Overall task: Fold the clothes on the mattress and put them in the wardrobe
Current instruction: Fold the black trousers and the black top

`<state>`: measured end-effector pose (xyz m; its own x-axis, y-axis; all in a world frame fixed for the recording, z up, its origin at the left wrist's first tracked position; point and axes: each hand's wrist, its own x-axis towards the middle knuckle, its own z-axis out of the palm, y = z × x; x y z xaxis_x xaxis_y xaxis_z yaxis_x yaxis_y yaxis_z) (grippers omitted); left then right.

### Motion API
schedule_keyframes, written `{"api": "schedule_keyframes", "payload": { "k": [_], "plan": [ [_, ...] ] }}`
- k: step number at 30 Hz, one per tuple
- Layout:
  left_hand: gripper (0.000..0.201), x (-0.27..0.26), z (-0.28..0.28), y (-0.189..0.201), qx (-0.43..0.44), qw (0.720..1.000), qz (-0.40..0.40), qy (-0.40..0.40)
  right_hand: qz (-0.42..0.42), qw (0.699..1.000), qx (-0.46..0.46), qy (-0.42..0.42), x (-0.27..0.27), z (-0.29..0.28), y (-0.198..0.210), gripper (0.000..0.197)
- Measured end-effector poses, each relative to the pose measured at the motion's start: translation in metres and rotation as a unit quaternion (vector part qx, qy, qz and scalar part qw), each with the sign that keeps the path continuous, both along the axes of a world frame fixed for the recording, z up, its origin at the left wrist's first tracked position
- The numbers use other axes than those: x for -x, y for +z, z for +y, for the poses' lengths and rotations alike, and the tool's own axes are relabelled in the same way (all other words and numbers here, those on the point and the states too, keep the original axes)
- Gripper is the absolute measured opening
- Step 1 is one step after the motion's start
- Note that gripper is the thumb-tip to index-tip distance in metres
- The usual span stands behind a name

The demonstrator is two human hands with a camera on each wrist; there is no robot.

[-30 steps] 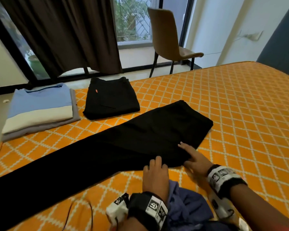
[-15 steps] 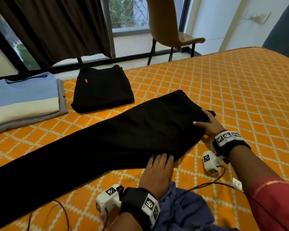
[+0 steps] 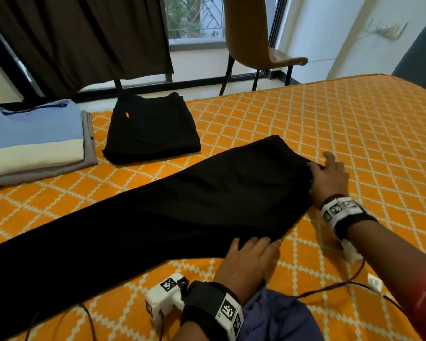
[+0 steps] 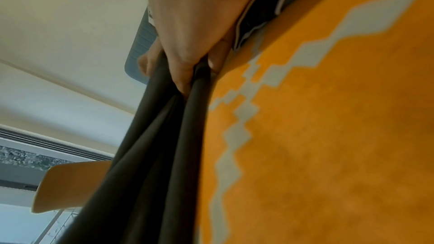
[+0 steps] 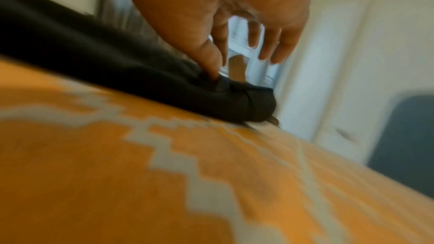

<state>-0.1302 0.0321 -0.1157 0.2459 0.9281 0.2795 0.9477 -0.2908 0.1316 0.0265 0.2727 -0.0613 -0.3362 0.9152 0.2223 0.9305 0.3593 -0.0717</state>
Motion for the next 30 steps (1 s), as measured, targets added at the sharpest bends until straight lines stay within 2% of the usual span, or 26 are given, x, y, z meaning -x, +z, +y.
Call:
{"api": "schedule_keyframes", "payload": {
  "k": [1, 3, 4, 5, 8, 10, 11, 12, 14, 16, 18, 20, 23, 27, 30],
  "plan": [
    [0.087, 0.001, 0.000, 0.001, 0.016, 1.000, -0.003, -0.005, -0.024, 0.994, -0.042, 0.100, 0.009, -0.009, -0.006, 0.046],
    [0.090, 0.002, 0.000, 0.004, 0.037, 0.999, -0.004, -0.008, -0.086, 0.943, -0.055, 0.318, 0.025, -0.030, -0.023, 0.048],
    [0.087, 0.002, 0.000, 0.005, 0.040, 0.999, -0.001, -0.009, -0.132, 0.916, -0.031, 0.376, 0.029, -0.039, -0.033, 0.054],
    [0.085, 0.002, -0.001, 0.005, 0.043, 0.999, 0.003, -0.015, -0.166, 0.902, 0.002, 0.398, 0.029, -0.045, -0.041, 0.059],
    [0.072, 0.004, -0.002, 0.004, 0.054, 0.997, -0.056, 0.002, -0.176, 0.904, 0.057, 0.385, 0.022, -0.045, -0.049, 0.062],
    [0.057, 0.005, 0.000, 0.004, 0.034, 0.991, -0.095, 0.091, -0.173, 0.907, 0.056, 0.381, 0.022, -0.047, -0.048, 0.062],
    [0.051, 0.004, 0.000, 0.004, 0.030, 0.986, -0.088, 0.137, -0.172, 0.908, 0.056, 0.377, 0.023, -0.048, -0.047, 0.063],
    [0.051, 0.002, -0.001, 0.006, 0.047, 0.981, -0.076, 0.172, -0.170, 0.910, 0.055, 0.373, 0.023, -0.050, -0.047, 0.063],
    [0.066, -0.002, -0.005, 0.008, 0.101, 0.968, -0.064, 0.219, -0.161, 0.914, 0.056, 0.369, 0.022, -0.053, -0.048, 0.064],
    [0.078, -0.004, -0.006, 0.006, 0.099, 0.961, -0.069, 0.249, -0.154, 0.916, 0.057, 0.367, 0.022, -0.054, -0.048, 0.064],
    [0.083, -0.003, -0.006, 0.003, 0.060, 0.969, -0.059, 0.234, -0.138, 0.918, 0.058, 0.366, 0.022, -0.055, -0.047, 0.064],
    [0.084, -0.003, -0.006, -0.001, 0.005, 0.986, -0.033, 0.164, -0.119, 0.919, 0.063, 0.370, 0.021, -0.056, -0.048, 0.063],
    [0.083, -0.001, -0.003, -0.001, 0.003, 0.996, -0.025, 0.083, -0.109, 0.920, 0.061, 0.371, 0.020, -0.055, -0.048, 0.061],
    [0.064, -0.001, -0.003, 0.003, 0.047, 0.997, -0.038, 0.057, -0.088, 0.921, 0.067, 0.373, 0.020, -0.055, -0.048, 0.060],
    [0.047, -0.001, -0.002, 0.016, -0.032, 0.996, -0.039, 0.070, -0.090, 0.922, 0.065, 0.371, 0.020, -0.055, -0.050, 0.061]
  ]
}}
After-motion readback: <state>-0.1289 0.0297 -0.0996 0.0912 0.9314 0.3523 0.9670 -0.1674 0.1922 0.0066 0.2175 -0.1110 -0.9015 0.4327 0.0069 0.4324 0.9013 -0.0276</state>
